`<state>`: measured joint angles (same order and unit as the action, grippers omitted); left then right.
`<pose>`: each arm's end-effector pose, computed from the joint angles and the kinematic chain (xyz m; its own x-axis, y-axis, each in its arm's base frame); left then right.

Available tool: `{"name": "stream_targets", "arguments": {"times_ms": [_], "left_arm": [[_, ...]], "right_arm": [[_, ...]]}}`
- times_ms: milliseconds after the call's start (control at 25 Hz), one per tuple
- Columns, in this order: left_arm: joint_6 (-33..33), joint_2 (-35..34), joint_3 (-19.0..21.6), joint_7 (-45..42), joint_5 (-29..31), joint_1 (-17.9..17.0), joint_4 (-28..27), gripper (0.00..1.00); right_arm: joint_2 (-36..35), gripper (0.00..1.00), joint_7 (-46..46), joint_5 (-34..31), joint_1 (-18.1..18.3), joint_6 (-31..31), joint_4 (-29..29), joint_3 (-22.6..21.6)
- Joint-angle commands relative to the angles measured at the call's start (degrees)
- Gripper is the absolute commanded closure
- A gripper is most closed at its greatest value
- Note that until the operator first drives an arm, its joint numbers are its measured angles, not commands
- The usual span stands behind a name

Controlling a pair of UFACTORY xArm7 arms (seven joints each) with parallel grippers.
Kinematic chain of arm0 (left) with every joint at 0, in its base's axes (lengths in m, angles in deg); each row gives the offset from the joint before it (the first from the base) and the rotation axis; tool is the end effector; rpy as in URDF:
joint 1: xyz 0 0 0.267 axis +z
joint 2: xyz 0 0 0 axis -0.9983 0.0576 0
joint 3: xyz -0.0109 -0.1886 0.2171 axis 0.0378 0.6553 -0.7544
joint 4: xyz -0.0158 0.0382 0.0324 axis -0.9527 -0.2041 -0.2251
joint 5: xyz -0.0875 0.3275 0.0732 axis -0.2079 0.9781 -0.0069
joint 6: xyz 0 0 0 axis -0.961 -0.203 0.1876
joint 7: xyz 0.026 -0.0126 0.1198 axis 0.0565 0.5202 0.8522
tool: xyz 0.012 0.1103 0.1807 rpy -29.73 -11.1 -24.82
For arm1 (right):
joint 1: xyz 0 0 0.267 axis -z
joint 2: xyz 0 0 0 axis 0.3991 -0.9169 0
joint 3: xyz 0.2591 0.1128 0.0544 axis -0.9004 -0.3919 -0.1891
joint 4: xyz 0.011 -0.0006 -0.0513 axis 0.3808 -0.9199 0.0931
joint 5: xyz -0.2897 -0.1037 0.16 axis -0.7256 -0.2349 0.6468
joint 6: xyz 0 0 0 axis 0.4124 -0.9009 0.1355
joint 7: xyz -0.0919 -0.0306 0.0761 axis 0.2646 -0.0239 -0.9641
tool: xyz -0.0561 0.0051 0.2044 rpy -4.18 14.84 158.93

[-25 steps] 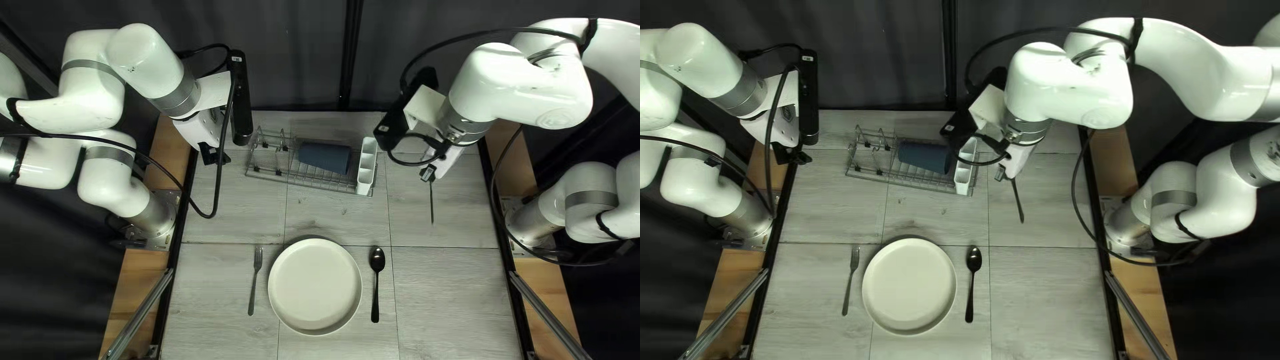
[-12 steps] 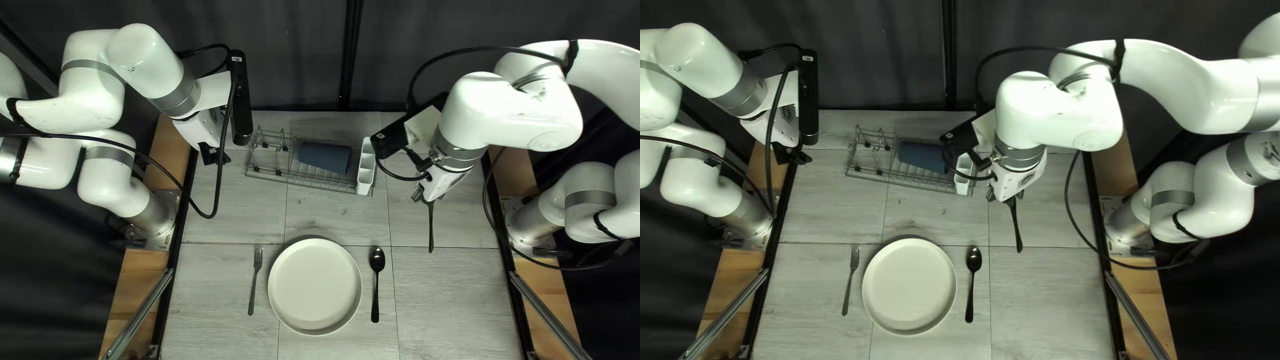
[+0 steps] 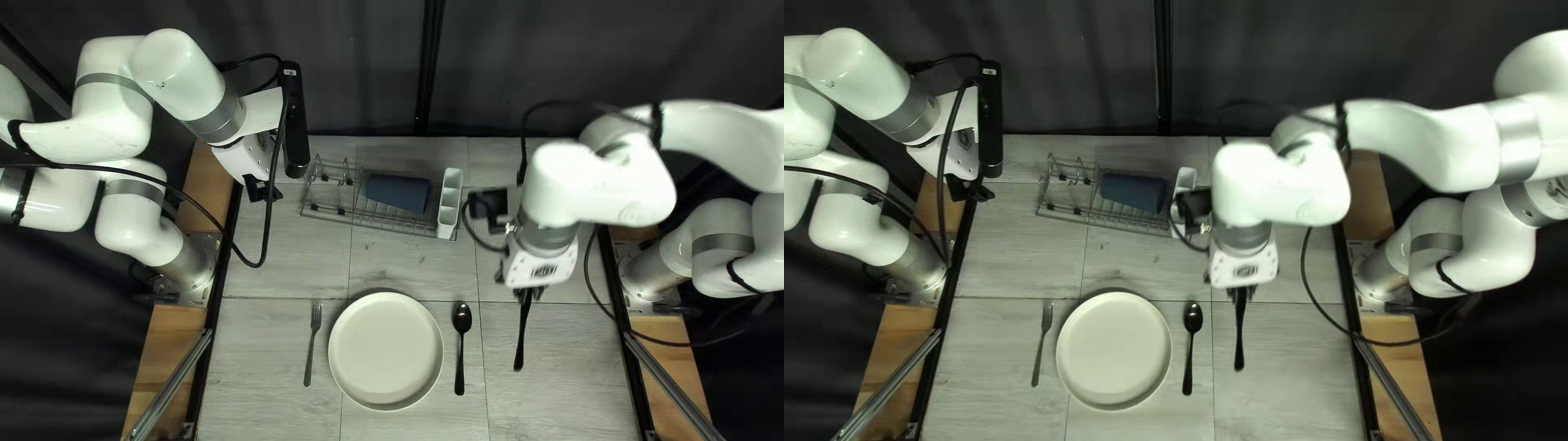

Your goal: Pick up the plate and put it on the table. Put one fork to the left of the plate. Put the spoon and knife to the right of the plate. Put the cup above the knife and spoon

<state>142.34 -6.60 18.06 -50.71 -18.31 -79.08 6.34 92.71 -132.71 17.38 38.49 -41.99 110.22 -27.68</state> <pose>0.2782 0.0734 0.2959 0.9640 0.2007 0.1743 0.2139 -0.9750 -0.0604 0.3658 0.1405 0.2177 0.0584 -0.9651 -0.2554 -0.9907 -0.0876 0.1045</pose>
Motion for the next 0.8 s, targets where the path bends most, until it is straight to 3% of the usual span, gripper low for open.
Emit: {"name": "stream_targets", "arguments": {"times_ms": [40,440,800], "left_arm": [[0.00,0.00,0.00,0.00,0.00,0.00,0.00,0.00],[0.00,0.00,0.00,0.00,0.00,0.00,0.00,0.00],[0.00,0.00,0.00,0.00,0.00,0.00,0.00,0.00]], "right_arm": [[0.16,1.00,2.46,-0.08,-0.02,1.93,-1.75,0.28],[-2.15,1.00,1.01,13.52,-0.69,15.84,-12.58,0.13],[-5.54,1.00,11.61,20.94,-0.27,23.31,-19.39,1.64]]}}
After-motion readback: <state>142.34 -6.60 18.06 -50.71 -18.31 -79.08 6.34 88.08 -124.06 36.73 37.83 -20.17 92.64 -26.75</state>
